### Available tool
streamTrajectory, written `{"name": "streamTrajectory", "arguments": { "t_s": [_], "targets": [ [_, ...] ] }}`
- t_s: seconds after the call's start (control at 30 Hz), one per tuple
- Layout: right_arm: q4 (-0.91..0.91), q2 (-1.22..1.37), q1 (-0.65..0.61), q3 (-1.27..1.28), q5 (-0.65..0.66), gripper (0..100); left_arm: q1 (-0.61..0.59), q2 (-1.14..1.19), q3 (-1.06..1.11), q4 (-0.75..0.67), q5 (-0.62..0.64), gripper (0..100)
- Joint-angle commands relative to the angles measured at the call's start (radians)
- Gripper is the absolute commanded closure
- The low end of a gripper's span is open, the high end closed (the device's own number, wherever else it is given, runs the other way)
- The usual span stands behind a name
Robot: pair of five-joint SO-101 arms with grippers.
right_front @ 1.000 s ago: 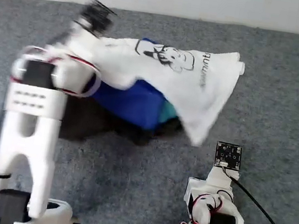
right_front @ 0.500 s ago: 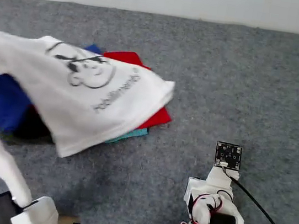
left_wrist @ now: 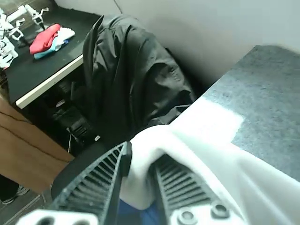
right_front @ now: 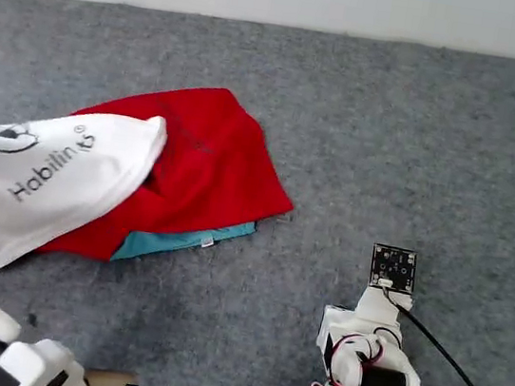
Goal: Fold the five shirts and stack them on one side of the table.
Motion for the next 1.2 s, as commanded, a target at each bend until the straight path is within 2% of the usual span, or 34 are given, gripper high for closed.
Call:
{"name": "streamTrajectory", "arguments": {
  "t_s": [0.0, 0.27, 0.43, 0.53, 0.67, 0.73, 1.0, 1.17],
  "targets": [
    [0.005, -0.01, -0.002, 0.014, -0.005, 98.4, -0.046, 0.015, -0.042, -0.038, 0.002, 99],
    [0.005, -0.01, -0.002, 0.014, -0.005, 98.4, -0.112, 0.038, -0.048, -0.044, 0.009, 99],
    [0.005, -0.01, -0.002, 0.014, -0.005, 98.4, -0.143, -0.002, -0.053, -0.071, 0.114, 98],
    [0.005, -0.01, -0.002, 0.014, -0.005, 98.4, -0.126, -0.038, -0.047, -0.055, 0.133, 96],
    [0.005, -0.01, -0.002, 0.014, -0.005, 98.4, -0.071, -0.081, -0.048, 0.074, 0.163, 80],
    [0.005, -0.01, -0.002, 0.014, -0.005, 98.4, -0.035, -0.1, -0.048, 0.146, 0.203, 76],
    [0.005, -0.01, -0.002, 0.014, -0.005, 98.4, 0.161, -0.08, -0.047, 0.353, 0.055, 75],
    [0.005, -0.01, -0.002, 0.014, -0.005, 98.4, 0.327, -0.038, -0.01, 0.522, -0.068, 75]
  ]
}}
